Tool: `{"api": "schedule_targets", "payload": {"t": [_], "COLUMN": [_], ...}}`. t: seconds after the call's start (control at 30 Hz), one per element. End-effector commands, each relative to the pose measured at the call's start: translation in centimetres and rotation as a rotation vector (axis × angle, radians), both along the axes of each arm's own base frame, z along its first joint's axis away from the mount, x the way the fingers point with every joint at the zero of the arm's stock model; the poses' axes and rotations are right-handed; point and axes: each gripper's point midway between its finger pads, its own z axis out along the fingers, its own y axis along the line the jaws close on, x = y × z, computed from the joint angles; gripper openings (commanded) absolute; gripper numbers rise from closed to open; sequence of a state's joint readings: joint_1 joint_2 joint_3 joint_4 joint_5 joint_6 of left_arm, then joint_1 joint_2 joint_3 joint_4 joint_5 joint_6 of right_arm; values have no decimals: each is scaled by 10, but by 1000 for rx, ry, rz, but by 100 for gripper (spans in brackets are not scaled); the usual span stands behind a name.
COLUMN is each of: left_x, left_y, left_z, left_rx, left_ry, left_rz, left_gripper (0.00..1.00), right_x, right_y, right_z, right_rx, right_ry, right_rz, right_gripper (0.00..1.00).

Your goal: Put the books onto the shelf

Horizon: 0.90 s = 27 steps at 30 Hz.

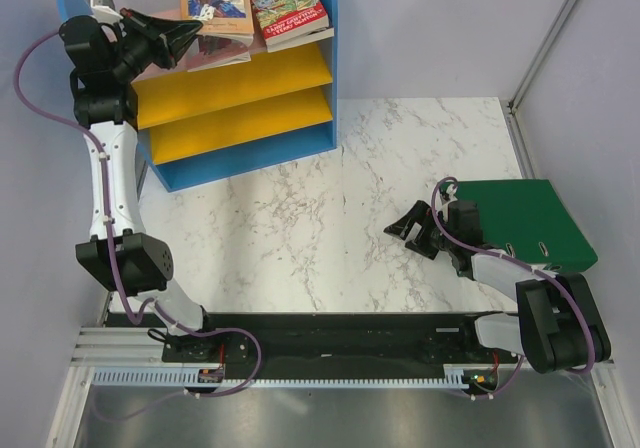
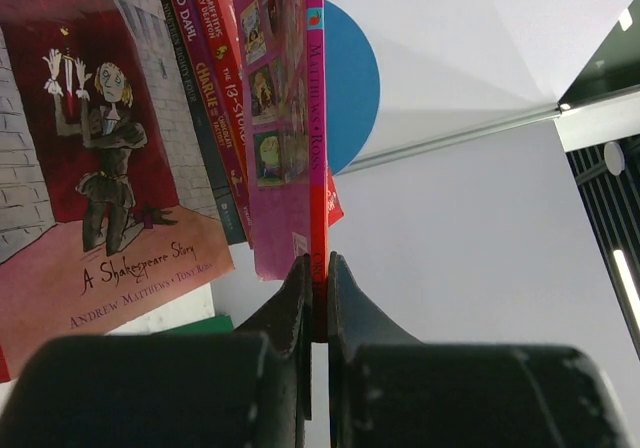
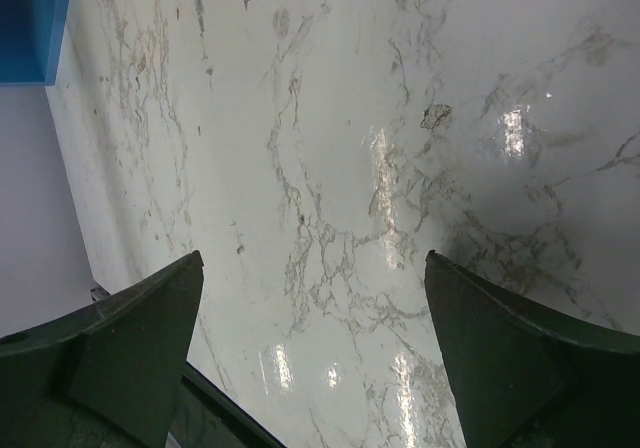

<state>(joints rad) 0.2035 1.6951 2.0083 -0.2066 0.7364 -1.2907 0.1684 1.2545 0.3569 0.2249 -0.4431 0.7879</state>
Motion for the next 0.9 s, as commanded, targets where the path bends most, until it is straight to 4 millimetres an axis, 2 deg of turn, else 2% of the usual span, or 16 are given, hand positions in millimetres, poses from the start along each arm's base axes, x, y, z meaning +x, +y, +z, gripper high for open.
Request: {"api": "schedule_targets", "payload": {"t": [0.0,0.23,0.27,0.37,0.5,0.7,0.83,0.87], "left_x": [-3,10,11,15,13,10,10,10], "left_y": [4,7,8,10,12,13,14,14], "left_z": [9,-24,-28,-42,-50,-52,-51,-51], "left_rx": [11,-2,-5,-15,-17,-14,-25,-28], "left_ry": [-55,14,23,52,59,60,66,64], "left_rz": [19,19,24,36,60,76,83,86], "left_gripper": [2,3,7,9,14,30,54,56], "right_x": [7,7,7,7,7,7,7,7], "right_y": [4,4,5,4,4,5,4,4], "right_z": [10,9,9,10,9,9,8,9], "right_rx": [7,7,8,7,7,9,9,9], "right_ry": [-51,-46,-47,-49,-48,-43,-42,-44], "right_rz": [22,23,25,23,23,24,23,24], "right_gripper": [98,98,98,98,98,98,98,98]}}
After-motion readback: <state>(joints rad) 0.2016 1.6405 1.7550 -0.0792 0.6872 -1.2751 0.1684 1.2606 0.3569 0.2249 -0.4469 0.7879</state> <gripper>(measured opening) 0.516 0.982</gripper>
